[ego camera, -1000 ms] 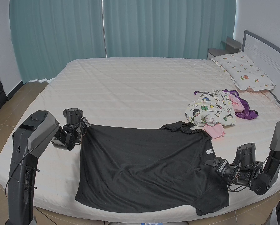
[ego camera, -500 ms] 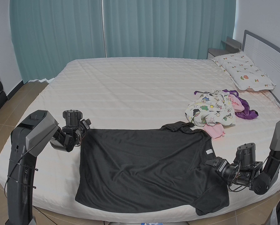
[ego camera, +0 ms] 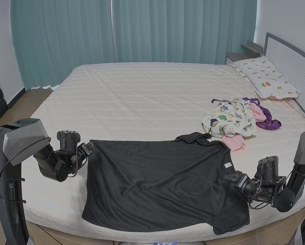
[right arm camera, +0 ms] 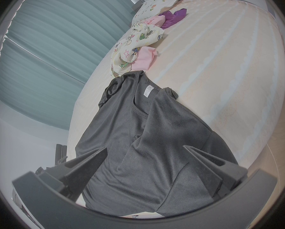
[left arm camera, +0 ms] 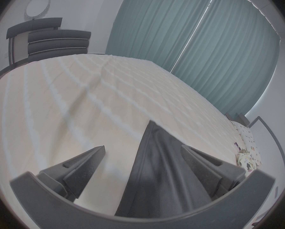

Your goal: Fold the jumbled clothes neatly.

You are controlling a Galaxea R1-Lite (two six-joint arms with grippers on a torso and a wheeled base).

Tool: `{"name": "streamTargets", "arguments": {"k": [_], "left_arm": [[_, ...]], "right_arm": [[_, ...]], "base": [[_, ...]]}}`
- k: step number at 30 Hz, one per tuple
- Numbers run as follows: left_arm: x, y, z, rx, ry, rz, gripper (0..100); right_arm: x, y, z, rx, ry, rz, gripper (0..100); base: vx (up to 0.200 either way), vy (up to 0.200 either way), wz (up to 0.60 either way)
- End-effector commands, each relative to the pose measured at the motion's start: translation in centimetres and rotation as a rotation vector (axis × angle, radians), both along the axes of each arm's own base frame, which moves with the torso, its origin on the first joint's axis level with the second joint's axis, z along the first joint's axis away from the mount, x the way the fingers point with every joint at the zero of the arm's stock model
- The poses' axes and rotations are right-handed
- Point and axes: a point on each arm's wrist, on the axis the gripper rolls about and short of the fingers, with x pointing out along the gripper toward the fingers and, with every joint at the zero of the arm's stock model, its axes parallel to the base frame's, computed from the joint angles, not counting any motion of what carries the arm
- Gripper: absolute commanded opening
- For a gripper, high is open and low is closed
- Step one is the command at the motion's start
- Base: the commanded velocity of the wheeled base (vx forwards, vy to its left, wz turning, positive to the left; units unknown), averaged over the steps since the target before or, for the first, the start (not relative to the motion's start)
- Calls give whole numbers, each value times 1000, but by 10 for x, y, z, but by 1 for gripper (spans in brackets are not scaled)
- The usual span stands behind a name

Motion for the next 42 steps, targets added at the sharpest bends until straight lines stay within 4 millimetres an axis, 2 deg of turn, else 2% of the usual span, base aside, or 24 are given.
{"name": "streamTargets", "arguments": {"k": [1,5,11,27,36,42], "left_arm": [[-85,-21,25,-105,-12,-57,100],[-103,-29,16,-142,45,-71,100],[-104,-36,12,-239,59,-62,100],[-113,-39,7,-256,93,-102,100],[-113,-40,-12,-221,158,-101,100],[-130,-35,-15,-182,214,-117,100]], "right_arm": [[-2,0,0,-1,4,0,100],[-2,-1,1,-1,-3,0,100],[-2,0,1,-2,0,1,100],[-7,3,2,8,-45,23,100],[-7,3,2,8,-43,23,100],[-7,3,2,7,-45,24,100]], "base": [[0,0,0],[-150,0,0],[-200,0,0],[0,0,0],[0,0,0],[0,0,0]]}}
